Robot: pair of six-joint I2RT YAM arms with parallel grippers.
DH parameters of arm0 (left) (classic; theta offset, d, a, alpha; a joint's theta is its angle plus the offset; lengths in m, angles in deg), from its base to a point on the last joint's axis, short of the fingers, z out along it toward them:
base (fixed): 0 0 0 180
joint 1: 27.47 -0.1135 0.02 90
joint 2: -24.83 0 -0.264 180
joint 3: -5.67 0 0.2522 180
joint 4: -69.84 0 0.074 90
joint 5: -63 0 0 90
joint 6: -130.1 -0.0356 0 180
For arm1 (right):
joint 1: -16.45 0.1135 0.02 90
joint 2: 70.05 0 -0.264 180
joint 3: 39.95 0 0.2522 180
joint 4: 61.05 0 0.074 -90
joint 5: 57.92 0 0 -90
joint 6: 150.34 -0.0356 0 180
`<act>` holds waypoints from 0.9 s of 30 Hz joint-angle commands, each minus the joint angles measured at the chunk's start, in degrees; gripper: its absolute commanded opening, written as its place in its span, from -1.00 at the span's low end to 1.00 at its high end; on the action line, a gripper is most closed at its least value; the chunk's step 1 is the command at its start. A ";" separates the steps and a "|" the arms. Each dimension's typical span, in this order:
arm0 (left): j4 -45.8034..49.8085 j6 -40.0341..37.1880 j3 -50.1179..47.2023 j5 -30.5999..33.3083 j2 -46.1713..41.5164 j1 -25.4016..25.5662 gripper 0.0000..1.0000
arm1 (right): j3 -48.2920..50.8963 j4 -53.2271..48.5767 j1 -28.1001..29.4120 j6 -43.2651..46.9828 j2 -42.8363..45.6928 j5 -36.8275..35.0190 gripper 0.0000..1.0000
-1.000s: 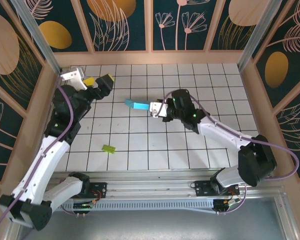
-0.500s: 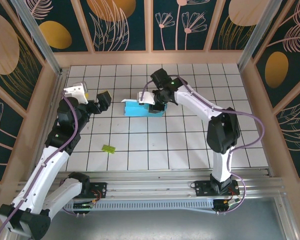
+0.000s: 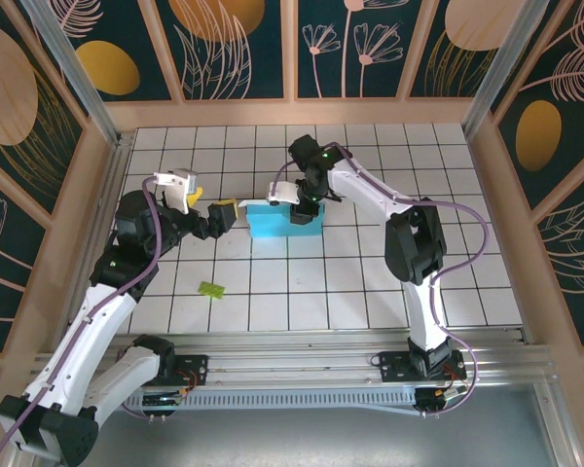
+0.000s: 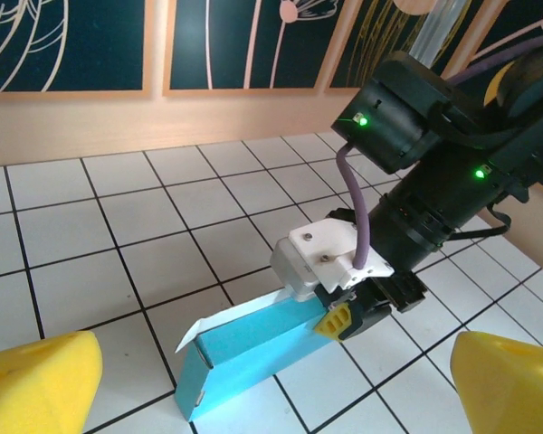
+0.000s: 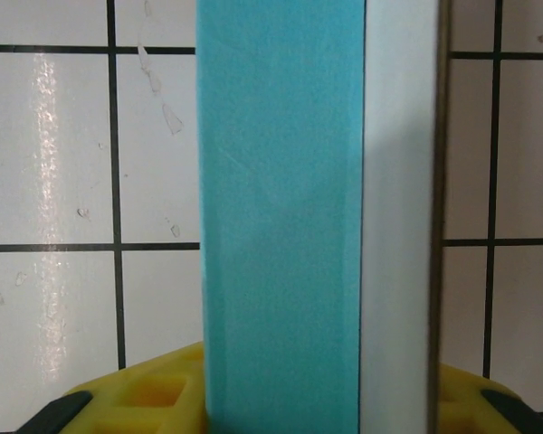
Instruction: Fold the paper box
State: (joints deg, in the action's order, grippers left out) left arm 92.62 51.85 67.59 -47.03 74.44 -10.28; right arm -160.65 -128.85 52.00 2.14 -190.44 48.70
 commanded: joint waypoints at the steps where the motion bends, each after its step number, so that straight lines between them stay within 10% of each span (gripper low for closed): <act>1: 0.52 -2.26 -0.59 -1.00 -0.56 0.01 0.97 | -2.14 -4.71 -0.42 4.67 -0.89 3.24 -0.23; 17: 1.19 -1.19 0.98 2.66 1.56 0.01 0.96 | -6.27 -2.37 -0.21 0.62 4.30 10.98 0.29; 27: 6.58 4.12 7.24 9.73 13.81 0.00 0.81 | 30.43 39.91 -9.36 -58.77 33.10 10.53 0.30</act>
State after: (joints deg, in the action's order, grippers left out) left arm 96.70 53.80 72.62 -38.33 85.80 -10.28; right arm -137.22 -102.91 46.36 -34.43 -163.71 57.88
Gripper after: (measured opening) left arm 0.909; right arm 0.649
